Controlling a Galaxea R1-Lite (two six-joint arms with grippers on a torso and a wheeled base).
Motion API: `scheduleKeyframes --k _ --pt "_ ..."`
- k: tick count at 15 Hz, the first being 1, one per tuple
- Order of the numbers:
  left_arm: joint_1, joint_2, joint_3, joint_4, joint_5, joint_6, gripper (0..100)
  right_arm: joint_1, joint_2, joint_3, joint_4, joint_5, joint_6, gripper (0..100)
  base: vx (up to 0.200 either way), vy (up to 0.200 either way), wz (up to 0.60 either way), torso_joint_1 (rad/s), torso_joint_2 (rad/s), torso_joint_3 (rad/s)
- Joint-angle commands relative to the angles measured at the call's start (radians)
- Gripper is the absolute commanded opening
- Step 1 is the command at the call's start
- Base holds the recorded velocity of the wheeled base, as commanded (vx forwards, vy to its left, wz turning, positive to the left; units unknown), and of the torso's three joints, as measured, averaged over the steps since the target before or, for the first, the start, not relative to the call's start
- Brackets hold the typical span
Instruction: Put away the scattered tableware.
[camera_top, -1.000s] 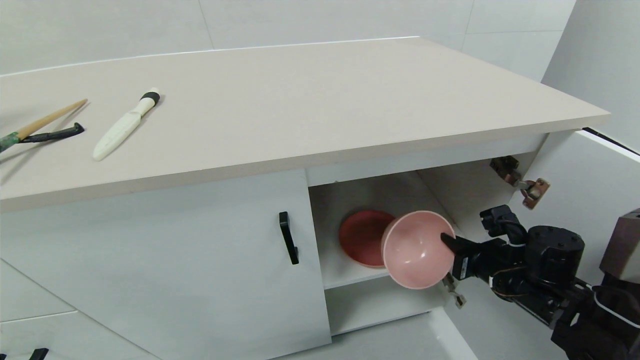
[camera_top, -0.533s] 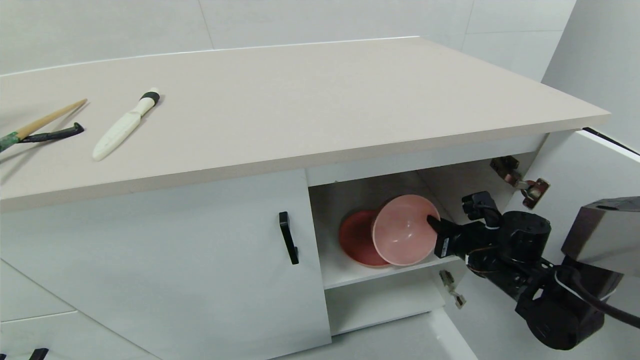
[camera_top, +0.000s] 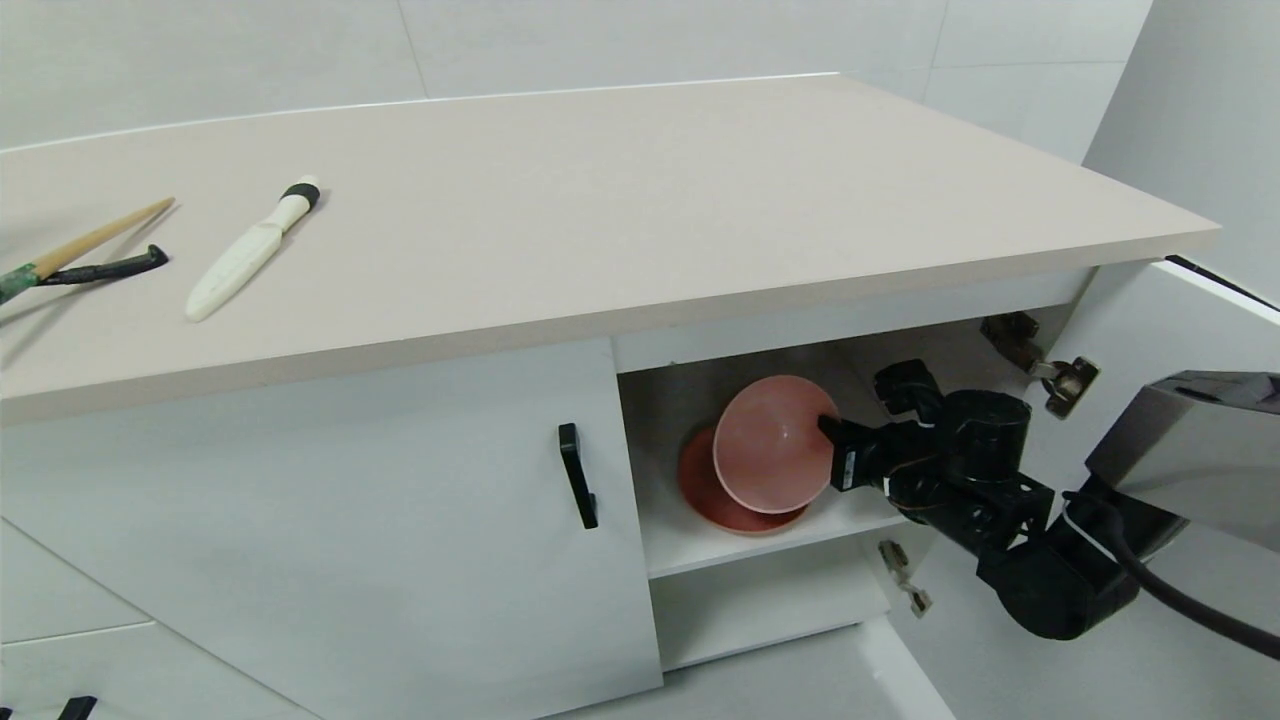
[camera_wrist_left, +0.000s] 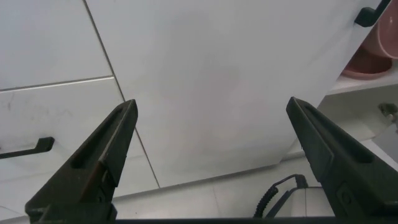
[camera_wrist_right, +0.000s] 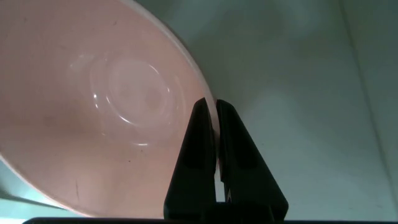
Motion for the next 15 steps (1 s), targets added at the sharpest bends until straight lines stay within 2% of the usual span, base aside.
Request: scheduleKeyframes --k 1,15 --pt "0.000 0.002 -0.001 0.000 0.000 0.000 100 0.012 0.005 -0.004 0.000 -0.002 0.000 0 0.000 0.000 0.00 0.000 0.00 0.000" --pt "0.000 0.002 0.001 -0.002 0.002 0.000 100 0.031 0.035 0.042 -0.002 -0.012 -0.001 0 0.000 0.000 0.00 0.000 0.00 0.000"
